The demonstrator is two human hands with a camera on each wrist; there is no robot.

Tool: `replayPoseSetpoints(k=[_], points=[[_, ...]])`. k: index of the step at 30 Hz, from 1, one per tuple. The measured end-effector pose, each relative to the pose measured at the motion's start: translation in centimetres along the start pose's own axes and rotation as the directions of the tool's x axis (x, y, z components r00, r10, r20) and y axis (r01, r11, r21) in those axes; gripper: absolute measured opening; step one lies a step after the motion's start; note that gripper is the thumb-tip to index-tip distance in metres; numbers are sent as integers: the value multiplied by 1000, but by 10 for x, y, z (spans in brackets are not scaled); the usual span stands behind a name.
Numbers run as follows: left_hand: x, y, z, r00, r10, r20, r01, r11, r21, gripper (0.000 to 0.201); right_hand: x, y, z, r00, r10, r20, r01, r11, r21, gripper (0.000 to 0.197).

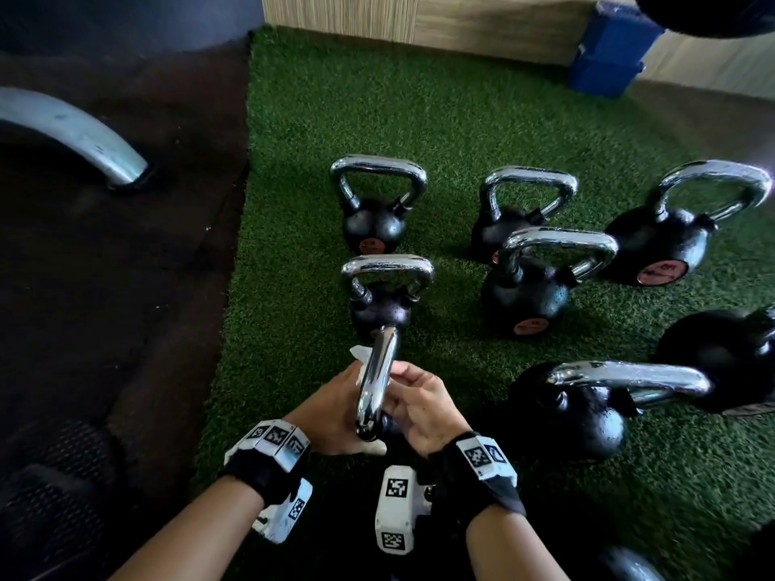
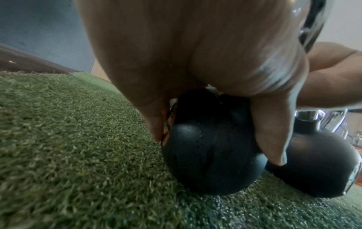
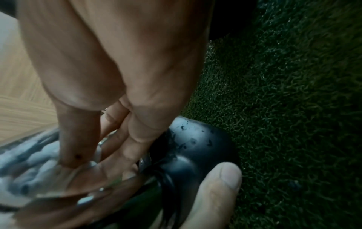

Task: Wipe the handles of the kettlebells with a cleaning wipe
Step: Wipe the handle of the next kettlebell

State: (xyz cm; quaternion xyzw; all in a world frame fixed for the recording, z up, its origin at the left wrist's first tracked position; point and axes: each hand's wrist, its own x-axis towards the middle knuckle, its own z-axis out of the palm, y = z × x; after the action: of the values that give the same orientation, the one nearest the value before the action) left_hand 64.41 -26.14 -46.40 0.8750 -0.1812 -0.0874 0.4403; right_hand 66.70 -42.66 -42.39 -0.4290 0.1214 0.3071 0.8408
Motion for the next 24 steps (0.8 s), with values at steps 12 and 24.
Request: replayPoseSetpoints(k=[12, 24], points=[[-1, 6, 3, 995, 103, -20, -103, 995, 10, 121, 5, 0, 0, 879, -374, -296, 253, 891, -377, 14], [-6, 0, 10, 993, 110, -42, -105, 989, 104, 121, 14, -8, 12, 724, -547, -420, 90, 678, -729, 14]])
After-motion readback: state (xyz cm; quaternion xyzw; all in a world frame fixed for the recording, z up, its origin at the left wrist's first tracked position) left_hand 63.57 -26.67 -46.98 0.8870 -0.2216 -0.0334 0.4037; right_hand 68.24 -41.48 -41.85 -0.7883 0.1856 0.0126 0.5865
